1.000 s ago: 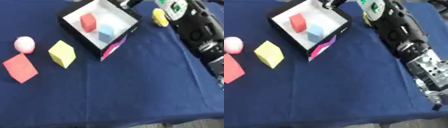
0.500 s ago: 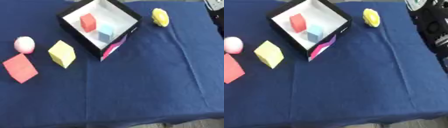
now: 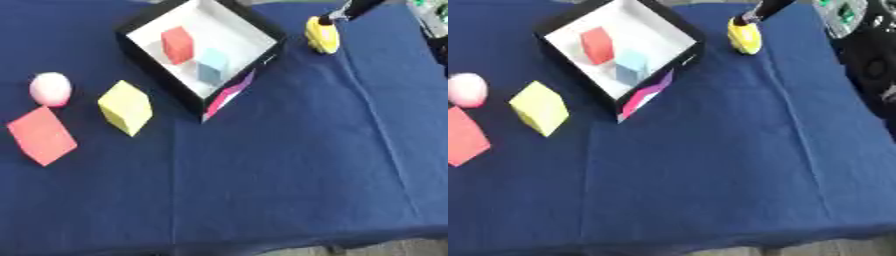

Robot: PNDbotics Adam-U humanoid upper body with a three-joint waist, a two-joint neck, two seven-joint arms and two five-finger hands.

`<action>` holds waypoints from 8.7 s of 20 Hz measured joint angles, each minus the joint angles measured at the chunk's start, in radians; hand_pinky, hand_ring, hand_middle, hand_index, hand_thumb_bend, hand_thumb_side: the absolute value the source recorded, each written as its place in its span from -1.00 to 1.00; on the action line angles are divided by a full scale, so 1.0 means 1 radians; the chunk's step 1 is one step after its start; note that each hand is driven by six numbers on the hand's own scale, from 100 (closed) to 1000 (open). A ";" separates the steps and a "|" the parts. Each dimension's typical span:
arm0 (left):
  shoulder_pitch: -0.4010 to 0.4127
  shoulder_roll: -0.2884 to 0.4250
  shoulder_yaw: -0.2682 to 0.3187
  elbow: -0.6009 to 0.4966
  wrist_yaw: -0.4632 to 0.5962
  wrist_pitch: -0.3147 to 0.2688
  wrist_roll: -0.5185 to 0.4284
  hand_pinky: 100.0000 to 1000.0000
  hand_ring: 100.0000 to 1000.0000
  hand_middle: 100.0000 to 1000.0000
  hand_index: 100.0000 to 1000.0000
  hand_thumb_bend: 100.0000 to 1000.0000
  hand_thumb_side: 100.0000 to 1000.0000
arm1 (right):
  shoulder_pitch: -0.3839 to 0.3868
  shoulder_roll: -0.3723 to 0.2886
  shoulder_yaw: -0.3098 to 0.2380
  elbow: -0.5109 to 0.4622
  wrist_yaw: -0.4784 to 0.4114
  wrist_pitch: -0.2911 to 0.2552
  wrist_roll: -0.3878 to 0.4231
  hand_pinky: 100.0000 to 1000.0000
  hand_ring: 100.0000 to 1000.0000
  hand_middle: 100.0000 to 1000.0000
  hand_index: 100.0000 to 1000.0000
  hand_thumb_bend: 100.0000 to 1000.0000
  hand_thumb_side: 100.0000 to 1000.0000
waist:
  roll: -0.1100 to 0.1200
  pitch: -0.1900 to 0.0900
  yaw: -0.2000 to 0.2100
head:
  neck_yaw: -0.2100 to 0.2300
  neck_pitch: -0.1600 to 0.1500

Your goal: Pick up objects on the table and place them in the box.

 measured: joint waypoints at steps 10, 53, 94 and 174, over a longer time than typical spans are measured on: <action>-0.005 0.000 -0.001 -0.007 -0.006 0.005 -0.008 0.58 0.65 0.68 0.80 -0.92 0.68 | 0.001 0.029 -0.022 0.098 0.076 0.008 -0.045 0.67 0.88 0.64 0.79 0.06 -0.32 | 0.000 0.015 0.028 | -0.022 0.000; 0.004 0.000 0.000 -0.018 -0.005 0.002 -0.006 0.58 0.66 0.68 0.79 -0.90 0.65 | -0.056 0.022 0.024 -0.235 -0.084 0.140 -0.220 0.44 0.30 -0.30 0.05 -0.91 -1.00 | 0.000 0.015 0.013 | -0.015 0.000; 0.023 0.008 0.001 -0.012 -0.004 -0.005 -0.008 0.58 0.66 0.68 0.79 -0.91 0.64 | 0.173 0.049 -0.065 -0.626 -0.365 0.274 -0.289 0.55 0.76 0.53 0.64 -1.00 -0.29 | 0.000 -0.012 -0.004 | 0.020 0.000; 0.091 0.395 -0.475 -0.286 -0.570 0.549 -0.791 0.86 0.79 0.47 0.72 -0.13 -0.25 | 0.547 0.101 -0.217 -0.643 -0.972 0.168 -0.869 0.54 0.75 0.51 0.69 -0.72 0.04 | 0.043 -0.012 -0.029 | 0.112 0.000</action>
